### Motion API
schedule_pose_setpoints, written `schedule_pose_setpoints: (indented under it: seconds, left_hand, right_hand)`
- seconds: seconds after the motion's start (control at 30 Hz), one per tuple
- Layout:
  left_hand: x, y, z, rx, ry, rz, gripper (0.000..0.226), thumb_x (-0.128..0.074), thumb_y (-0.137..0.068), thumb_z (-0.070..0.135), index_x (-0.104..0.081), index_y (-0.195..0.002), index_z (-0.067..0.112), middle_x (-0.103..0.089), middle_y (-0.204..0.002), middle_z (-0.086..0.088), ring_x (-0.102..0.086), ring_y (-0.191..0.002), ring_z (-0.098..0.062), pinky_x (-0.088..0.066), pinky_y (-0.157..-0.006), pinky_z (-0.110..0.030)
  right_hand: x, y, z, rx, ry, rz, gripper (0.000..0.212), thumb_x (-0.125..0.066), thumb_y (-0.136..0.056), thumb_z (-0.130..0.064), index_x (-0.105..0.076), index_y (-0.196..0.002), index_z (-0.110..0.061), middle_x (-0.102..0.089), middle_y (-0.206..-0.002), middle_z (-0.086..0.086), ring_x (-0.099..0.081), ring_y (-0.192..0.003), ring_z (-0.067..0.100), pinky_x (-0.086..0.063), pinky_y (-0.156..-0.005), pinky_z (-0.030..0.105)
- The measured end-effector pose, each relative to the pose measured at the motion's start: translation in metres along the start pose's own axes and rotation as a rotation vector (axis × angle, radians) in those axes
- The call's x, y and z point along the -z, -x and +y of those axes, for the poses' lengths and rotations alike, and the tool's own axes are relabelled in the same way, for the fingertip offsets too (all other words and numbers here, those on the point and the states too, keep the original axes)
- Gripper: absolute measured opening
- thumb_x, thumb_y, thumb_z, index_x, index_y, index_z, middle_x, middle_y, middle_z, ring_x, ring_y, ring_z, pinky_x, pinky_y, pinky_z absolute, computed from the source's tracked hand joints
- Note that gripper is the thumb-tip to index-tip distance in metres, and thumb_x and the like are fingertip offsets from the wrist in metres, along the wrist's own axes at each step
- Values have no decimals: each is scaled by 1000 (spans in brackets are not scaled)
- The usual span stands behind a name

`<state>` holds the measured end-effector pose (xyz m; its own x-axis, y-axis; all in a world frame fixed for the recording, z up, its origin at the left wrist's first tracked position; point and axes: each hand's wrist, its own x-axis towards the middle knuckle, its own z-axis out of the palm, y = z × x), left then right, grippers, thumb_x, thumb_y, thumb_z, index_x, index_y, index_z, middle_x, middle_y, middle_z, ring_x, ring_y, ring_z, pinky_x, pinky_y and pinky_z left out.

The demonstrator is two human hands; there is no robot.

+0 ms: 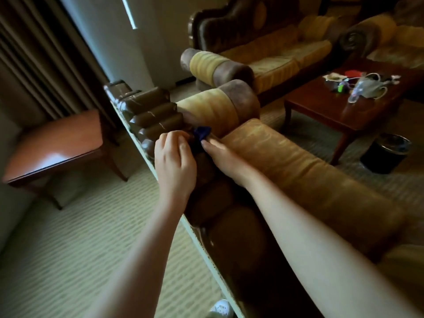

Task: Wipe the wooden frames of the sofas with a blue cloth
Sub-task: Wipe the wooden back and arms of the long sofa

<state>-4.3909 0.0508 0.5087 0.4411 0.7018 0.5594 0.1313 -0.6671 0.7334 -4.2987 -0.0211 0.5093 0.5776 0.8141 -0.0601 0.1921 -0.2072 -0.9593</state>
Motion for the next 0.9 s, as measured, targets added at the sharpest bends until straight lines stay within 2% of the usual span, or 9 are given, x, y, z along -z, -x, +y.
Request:
schedule_pose_setpoints:
  seconds: [0.07,0.13,0.23,0.33,0.47,0.53,0.7,0.83,0.9]
  left_hand:
    - [-1,1,2,-1,-28,21,29,-36,-92,15,-62,-90,3,-58,-91,-4,-55,-91,-21,-40,-82,-28]
    - [-4,-1,3,-4,-50,30,29,-37,-91,14,-63,-89,3,-61,-91,-5,-55,-93,-21,-40,-83,-27]
    - [-4,-1,5,-12,-91,39,29,-37,-90,13,-64,-87,3,-62,-89,-5,-52,-90,-12,-34,-80,-11]
    - [-3,1,5,-31,-111,51,30,-37,-90,11,-65,-86,2,-59,-88,1,-42,-86,5,-27,-78,0]
    - [-4,3,4,-42,-122,58,29,-37,-89,11,-65,-87,1,-57,-87,2,-40,-85,7,-29,-78,-1]
    - [-5,3,3,-47,-121,62,29,-37,-90,12,-64,-87,2,-58,-87,3,-42,-85,5,-30,-78,-2]
    - [-6,2,2,-41,-101,78,29,-37,-89,11,-65,-85,3,-59,-87,4,-46,-84,2,-33,-77,-6]
    - [-5,0,1,-33,-103,68,29,-37,-89,13,-65,-84,5,-60,-87,5,-49,-86,0,-36,-78,-12]
    - [-4,0,1,-30,-105,62,28,-38,-89,14,-65,-84,7,-60,-87,5,-50,-86,-2,-36,-78,-12]
  right_hand:
    - [7,-6,9,-22,14,-79,42,-32,-103,-20,-39,-139,0,-38,-146,15,-33,-137,26,-23,-108,24]
    - [13,-7,17,-40,-15,-164,40,-33,-103,-21,-43,-137,-2,-44,-142,14,-39,-133,26,-29,-108,29]
    - [19,1,28,-142,-149,-213,43,-39,-100,-35,-47,-138,-17,-50,-138,4,-46,-128,23,-35,-110,40]
    - [27,38,41,-116,-327,-215,44,-39,-101,-32,-41,-142,-18,-48,-140,-3,-45,-128,13,-32,-112,33]
    - [23,65,43,7,-377,-185,40,-38,-101,-23,-41,-141,-23,-48,-133,-17,-42,-126,0,-28,-111,23]
    - [20,51,35,39,-358,-185,41,-38,-101,-23,-38,-143,-24,-44,-143,-9,-39,-132,5,-26,-115,29]
    - [11,-18,31,-59,-298,-189,43,-31,-103,-26,-33,-145,-21,-41,-145,1,-37,-134,18,-28,-114,38]
    - [11,-30,33,-121,-210,-247,42,-28,-103,-26,-36,-144,-18,-43,-143,4,-40,-131,22,-32,-109,35]
    - [14,-17,36,-165,-214,-255,45,-30,-102,-31,-36,-145,-16,-42,-145,6,-39,-133,24,-31,-112,40]
